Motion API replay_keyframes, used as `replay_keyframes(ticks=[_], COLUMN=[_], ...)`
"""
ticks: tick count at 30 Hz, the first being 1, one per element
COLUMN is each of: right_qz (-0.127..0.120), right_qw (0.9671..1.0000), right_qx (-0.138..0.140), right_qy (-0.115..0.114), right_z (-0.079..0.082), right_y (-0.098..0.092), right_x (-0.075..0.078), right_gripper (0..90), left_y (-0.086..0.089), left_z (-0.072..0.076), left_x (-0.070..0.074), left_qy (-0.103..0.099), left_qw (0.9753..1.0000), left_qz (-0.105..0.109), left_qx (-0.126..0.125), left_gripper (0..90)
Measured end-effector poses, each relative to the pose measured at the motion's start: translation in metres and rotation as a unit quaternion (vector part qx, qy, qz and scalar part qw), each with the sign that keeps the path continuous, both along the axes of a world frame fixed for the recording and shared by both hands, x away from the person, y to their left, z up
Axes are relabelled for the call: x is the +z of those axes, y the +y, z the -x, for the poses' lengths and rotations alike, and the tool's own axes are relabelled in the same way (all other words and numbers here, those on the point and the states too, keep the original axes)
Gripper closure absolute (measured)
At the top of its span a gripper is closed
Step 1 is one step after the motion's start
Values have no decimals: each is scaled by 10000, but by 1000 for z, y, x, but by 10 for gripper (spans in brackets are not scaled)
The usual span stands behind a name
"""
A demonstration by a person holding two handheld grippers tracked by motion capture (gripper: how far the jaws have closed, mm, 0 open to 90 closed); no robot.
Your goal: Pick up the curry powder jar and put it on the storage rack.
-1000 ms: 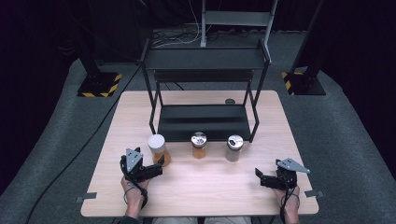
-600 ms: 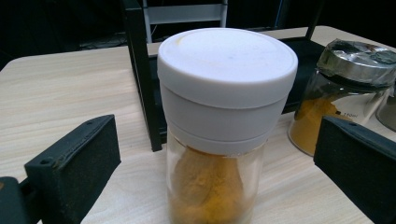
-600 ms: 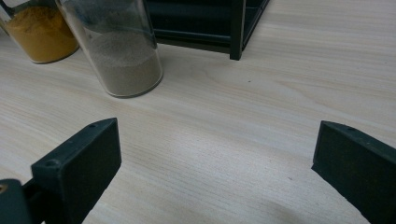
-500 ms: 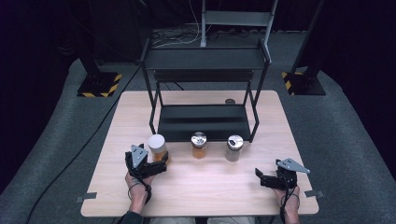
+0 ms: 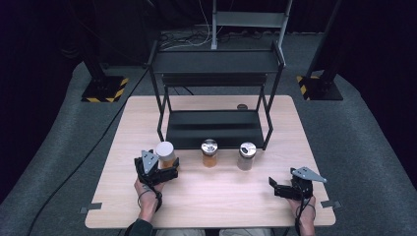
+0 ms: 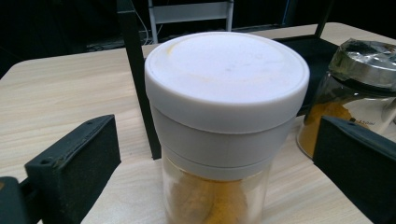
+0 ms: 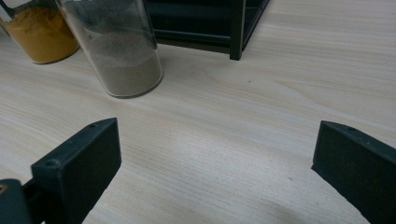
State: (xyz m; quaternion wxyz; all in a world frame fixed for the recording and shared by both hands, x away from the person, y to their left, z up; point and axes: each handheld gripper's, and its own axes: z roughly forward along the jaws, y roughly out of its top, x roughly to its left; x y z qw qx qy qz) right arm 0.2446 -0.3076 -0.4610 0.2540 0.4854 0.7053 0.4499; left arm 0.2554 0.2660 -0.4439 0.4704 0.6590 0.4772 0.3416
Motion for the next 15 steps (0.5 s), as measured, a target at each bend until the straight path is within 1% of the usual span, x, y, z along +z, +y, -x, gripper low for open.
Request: replay_keyframes(ticks=[1, 3, 6, 8, 14, 15], right_qz=[0, -3, -9, -12, -10, -10], right_qw=[10000, 10000, 10000, 10000, 10000, 10000], right_qx=[0, -3, 0, 1, 0, -1], right_qy=[0, -7, -14, -16, -15, -23], right_z=[0, 0, 0, 0, 0, 1], right_y=[0, 0, 0, 0, 0, 0], right_x=[0, 0, 0, -1, 0, -1], right_gripper=[2, 3, 4, 5, 6, 7], left_y=[0, -2, -3, -2, -1, -1], left_z=[0, 1, 0, 1, -1, -1], left_x=[0, -2, -3, -5, -6, -7], left_qy=[-1, -30, -19, -48, -21, -31], left_qw=[10000, 10000, 10000, 10000, 10000, 10000], left_qz=[2, -4, 12, 34, 41, 53], left_qx=[4, 42, 49, 42, 60, 60], left_gripper=[23, 70, 150, 178, 221, 243])
